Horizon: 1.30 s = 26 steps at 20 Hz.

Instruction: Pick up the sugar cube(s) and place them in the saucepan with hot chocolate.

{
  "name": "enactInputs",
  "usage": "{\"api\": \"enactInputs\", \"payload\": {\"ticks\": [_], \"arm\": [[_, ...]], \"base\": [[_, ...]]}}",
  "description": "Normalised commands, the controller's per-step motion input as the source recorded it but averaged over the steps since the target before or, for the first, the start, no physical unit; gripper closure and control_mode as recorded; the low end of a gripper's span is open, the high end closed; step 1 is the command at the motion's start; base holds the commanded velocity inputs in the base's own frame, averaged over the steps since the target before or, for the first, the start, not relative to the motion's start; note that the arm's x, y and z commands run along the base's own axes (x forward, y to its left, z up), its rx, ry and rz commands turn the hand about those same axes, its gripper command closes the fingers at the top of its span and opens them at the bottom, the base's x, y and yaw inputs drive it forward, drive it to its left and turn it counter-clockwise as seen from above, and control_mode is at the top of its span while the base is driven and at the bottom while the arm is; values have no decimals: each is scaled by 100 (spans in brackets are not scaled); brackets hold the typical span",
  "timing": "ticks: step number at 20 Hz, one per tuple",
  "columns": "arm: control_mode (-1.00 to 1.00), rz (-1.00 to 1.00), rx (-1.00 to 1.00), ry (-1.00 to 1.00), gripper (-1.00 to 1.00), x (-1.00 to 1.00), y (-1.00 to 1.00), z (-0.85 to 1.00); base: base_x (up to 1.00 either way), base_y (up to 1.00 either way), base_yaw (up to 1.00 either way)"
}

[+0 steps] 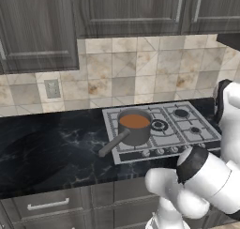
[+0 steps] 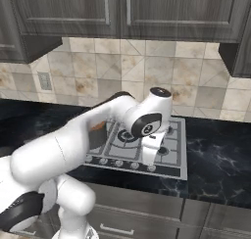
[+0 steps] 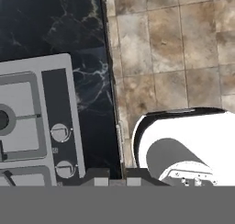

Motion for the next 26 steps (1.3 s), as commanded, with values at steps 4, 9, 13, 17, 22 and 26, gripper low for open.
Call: {"api": "enactInputs", "payload": {"ticks": [4,9,13,17,22,26], "arm": [[-100,-16,0,2,100,2,90,69],[-100,-9,3,0,100,12,88,61],[-100,-1,4,3,100,20,94,27],[-100,-1,-1,3,100,30,100,0],[-100,-8,-17,4,100,42,85,-9],[-100,-6,-23,11,100,46,41,-1]], "base": [[0,0,0],[0,0,0],[0,0,0],[0,0,0],[0,0,0],[0,0,0]]}}
